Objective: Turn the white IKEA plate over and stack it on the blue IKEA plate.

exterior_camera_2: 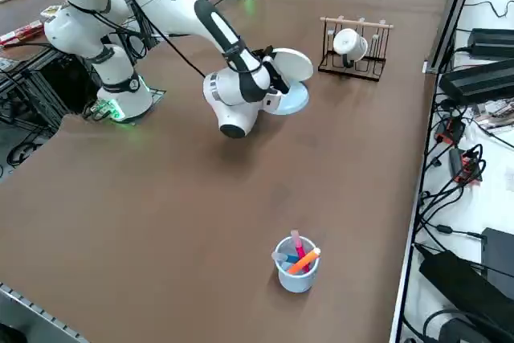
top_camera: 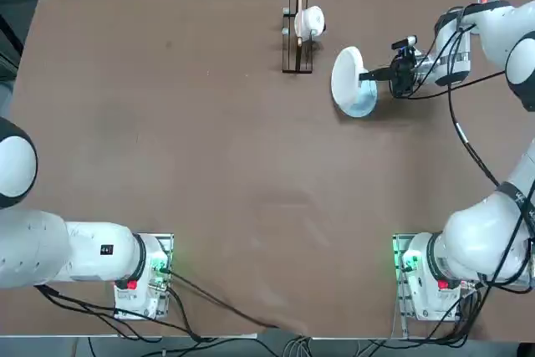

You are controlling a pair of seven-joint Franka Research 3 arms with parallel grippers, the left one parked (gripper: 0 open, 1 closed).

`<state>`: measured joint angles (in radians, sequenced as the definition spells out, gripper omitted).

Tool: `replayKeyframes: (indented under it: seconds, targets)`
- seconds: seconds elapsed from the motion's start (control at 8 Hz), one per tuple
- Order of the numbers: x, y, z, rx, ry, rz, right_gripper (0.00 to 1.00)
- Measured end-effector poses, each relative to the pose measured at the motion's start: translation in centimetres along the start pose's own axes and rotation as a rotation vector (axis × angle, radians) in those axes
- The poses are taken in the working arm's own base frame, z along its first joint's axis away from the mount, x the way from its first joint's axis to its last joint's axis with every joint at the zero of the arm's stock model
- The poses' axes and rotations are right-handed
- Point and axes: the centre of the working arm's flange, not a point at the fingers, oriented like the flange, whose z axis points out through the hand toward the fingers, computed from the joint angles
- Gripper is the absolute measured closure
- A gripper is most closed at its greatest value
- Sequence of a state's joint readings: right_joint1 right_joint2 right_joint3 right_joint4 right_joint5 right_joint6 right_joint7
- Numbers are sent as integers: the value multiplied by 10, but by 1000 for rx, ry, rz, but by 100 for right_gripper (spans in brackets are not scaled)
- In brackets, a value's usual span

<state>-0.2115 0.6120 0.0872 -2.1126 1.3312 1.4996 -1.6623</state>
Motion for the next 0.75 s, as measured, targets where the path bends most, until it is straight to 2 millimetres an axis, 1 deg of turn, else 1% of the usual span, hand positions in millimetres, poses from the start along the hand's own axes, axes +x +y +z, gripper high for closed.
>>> replayKeyframes:
  seconds: [0.38, 0.62, 0.75]
  targets:
    - [-3, 5, -1, 1, -10, -1, 92]
    - [-5, 11, -3, 1, -16, -10, 92]
    - [-3, 13, -7, -6, -26, -19, 88]
